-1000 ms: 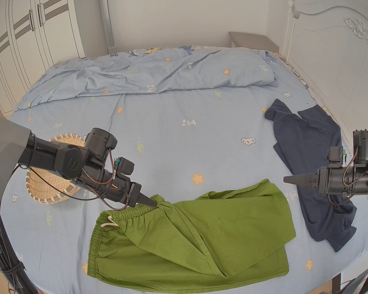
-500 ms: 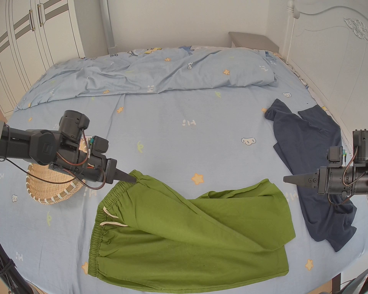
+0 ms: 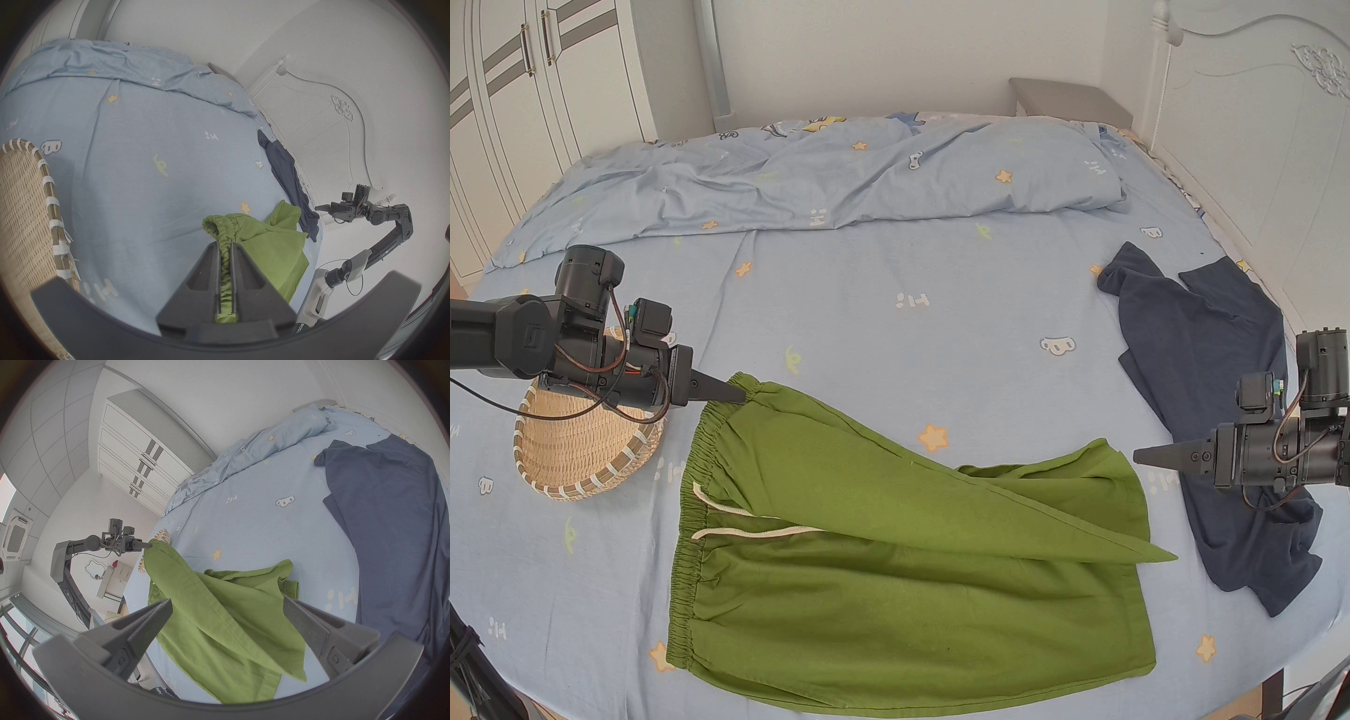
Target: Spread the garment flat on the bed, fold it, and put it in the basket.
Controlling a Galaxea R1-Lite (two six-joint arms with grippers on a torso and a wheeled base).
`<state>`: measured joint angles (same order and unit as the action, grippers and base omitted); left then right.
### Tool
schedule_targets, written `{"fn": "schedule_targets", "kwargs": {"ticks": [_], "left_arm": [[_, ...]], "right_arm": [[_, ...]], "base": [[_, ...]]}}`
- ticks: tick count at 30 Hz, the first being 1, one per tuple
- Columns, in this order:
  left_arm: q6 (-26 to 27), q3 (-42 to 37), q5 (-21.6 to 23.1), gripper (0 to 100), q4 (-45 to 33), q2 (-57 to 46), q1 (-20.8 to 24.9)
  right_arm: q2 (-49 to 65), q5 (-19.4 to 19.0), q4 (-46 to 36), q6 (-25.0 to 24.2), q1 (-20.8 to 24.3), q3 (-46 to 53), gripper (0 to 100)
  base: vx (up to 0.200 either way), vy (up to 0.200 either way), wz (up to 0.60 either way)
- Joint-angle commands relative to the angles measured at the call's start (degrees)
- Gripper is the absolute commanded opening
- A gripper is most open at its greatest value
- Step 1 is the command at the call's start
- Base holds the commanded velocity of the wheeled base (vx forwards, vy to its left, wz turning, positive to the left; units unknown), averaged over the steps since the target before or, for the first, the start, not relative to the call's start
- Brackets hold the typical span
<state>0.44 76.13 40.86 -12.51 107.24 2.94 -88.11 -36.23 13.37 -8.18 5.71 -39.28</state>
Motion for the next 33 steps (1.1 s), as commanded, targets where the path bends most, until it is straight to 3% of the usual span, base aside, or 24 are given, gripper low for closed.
{"fn": "schedule_targets", "kwargs": {"ticks": [1, 7, 14, 26, 33], "left_arm": [[0.0, 0.6, 0.09, 0, -0.06, -0.01, -1.0], [-0.18, 0.86, 0.09, 0, -0.06, -0.01, -1.62], [-0.35, 1.21, 0.09, 0, 0.03, 0.34, -1.71], [-0.35, 1.39, 0.09, 0, 0.03, 1.04, -1.8], [-0.35, 1.39, 0.09, 0, 0.03, 1.04, -1.88]], "right_arm": [[-0.74, -0.16, -0.01, 0.45, -0.26, 0.78, 100], [-2.33, -0.24, 0.07, 1.15, 0.1, 1.92, 100], [-2.24, -0.68, 2.89, 1.68, -3.24, 7.99, 100], [-10.76, -0.6, 19.85, 2.2, -4.74, 18.54, 100], [-11.73, -0.6, 22.66, 2.2, -4.74, 19.41, 100]], "base": [[0.0, 0.0, 0.0], [0.0, 0.0, 0.0], [0.0, 0.0, 0.0], [0.0, 0.0, 0.0], [0.0, 0.0, 0.0]]}}
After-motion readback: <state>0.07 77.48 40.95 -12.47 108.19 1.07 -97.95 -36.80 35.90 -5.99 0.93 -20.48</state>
